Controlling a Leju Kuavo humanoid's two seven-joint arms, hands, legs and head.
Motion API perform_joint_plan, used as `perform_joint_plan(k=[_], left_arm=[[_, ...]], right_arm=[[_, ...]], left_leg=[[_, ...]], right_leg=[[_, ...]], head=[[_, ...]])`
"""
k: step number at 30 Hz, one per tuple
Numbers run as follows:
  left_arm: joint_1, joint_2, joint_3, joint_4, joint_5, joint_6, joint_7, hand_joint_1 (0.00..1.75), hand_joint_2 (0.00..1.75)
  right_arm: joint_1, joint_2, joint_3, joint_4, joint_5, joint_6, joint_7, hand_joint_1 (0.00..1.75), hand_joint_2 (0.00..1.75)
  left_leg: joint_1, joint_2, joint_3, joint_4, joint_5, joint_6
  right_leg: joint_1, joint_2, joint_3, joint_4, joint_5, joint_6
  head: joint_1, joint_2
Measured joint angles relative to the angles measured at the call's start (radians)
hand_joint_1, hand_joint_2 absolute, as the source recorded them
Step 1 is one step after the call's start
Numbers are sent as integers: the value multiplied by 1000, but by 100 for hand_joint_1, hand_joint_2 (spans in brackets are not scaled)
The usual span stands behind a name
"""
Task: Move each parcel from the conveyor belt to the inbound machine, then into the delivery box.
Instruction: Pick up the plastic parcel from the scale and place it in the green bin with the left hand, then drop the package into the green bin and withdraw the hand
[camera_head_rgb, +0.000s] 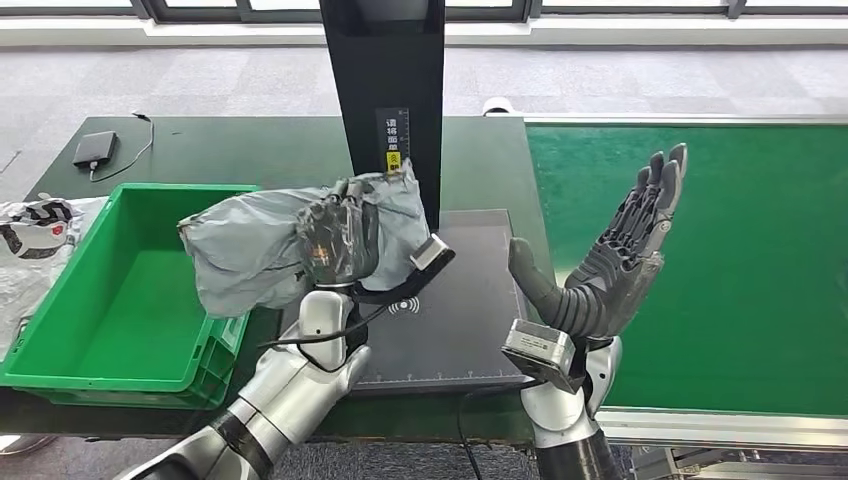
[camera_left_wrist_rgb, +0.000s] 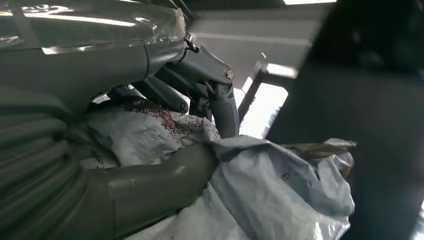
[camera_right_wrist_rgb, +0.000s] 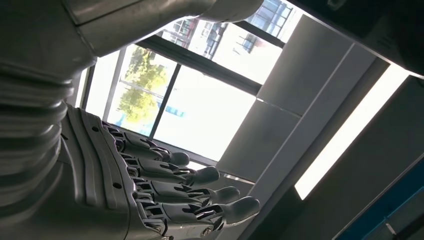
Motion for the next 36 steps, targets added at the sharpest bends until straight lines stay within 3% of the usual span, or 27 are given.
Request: perform_joint_plan(k=[2,4,9,13,25,29,33,36], left_arm=[[-50,55,-101,-73,0,0,68,175,175],[-93,99,-175,-128,0,0,80,175,175],[-153,174,-280,-221,0,0,84,175,175],[-163,207,-301,-236,0,0,86,175,175],[-150,233,-284,-111,0,0,90,175,175],[-96,240,-140,-72,0,0,15,175,175],[-23,239,176,-74,0,0,-215,175,175],[12,229,379,-81,0,0,-289,175,175]], right_arm=[[0,0,0,0,0,0,0,0,175],[0,0,0,0,-1,0,0,0,175],[0,0,-2,0,1,0,0,0,175],[0,0,-3,0,2,0,0,0,175],[1,0,-3,0,-7,0,0,0,175],[10,-2,-3,0,-11,0,0,0,175],[42,-9,-3,-3,-17,0,0,0,175],[53,-13,-3,-5,-17,0,0,0,175]], left_leg=[[0,-3,-1,0,1,0],[0,-2,-1,0,1,0],[0,-1,-1,0,1,0],[0,-1,-1,0,0,0],[0,0,-1,0,1,-1],[0,3,-1,0,0,-1],[0,7,0,-1,0,-1],[1,7,0,-1,0,-2]], right_leg=[[0,-3,0,0,0,0],[0,-2,0,0,0,-1],[-1,-1,0,0,0,-1],[-1,-1,0,0,0,-1],[0,0,0,0,0,-1],[0,2,-1,1,0,-1],[0,7,-3,1,0,-1],[0,8,-3,1,0,-1]], head=[[0,0],[0,0],[0,0],[0,0],[0,0],[0,0],[0,0],[0,0]])
